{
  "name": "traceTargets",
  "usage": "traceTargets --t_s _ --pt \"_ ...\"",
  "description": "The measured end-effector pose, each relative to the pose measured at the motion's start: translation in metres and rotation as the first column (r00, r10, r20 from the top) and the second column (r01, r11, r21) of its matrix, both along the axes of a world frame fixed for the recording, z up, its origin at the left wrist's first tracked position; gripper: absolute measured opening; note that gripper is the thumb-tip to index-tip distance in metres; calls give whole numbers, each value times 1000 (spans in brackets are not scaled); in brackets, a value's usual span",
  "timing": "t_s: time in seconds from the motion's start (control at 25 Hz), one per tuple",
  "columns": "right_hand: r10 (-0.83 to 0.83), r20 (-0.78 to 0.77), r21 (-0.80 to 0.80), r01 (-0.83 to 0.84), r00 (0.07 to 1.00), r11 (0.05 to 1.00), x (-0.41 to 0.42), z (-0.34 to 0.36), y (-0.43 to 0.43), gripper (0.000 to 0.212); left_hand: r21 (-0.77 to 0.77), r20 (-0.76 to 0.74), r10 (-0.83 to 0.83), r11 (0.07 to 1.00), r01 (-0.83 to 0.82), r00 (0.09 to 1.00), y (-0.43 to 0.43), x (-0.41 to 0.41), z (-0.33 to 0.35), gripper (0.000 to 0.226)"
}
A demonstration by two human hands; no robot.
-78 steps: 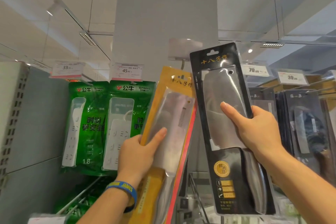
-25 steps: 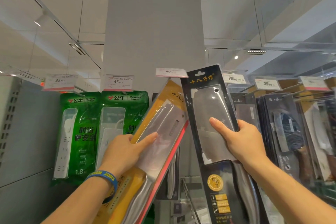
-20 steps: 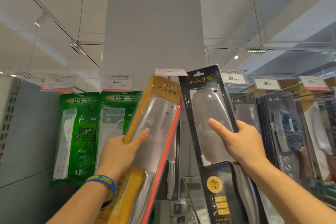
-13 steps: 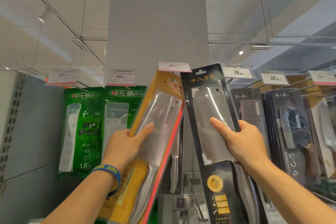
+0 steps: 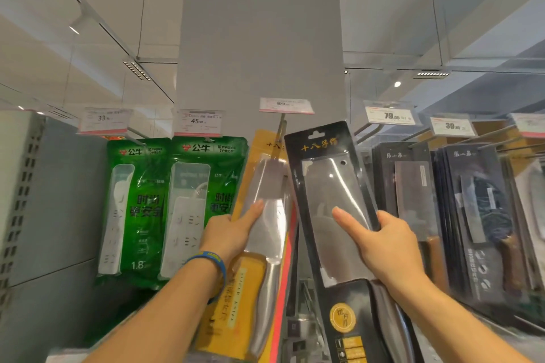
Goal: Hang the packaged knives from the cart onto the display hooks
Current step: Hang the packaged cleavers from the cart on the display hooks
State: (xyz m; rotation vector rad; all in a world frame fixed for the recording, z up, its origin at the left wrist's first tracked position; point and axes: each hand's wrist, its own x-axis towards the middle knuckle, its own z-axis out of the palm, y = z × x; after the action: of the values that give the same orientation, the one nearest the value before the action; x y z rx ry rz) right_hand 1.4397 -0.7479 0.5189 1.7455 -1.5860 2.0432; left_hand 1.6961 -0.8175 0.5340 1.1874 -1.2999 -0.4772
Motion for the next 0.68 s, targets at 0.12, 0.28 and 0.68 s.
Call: traceTargets --t_s 0.12,0.28,0.68 --pt "13 -11 5 -13 1000 1000 6 -11 -4 91 81 -32 16 997 -13 999 -25 -17 -5 93" --pt "125 72 33 -127 990 991 6 -17 -4 100 182 70 14 983 -27 997 -38 -33 -9 105" --pt "118 22 4 -118 993 993 -11 -9 0 94 -461 346 321 877 -138 882 16 -30 80 71"
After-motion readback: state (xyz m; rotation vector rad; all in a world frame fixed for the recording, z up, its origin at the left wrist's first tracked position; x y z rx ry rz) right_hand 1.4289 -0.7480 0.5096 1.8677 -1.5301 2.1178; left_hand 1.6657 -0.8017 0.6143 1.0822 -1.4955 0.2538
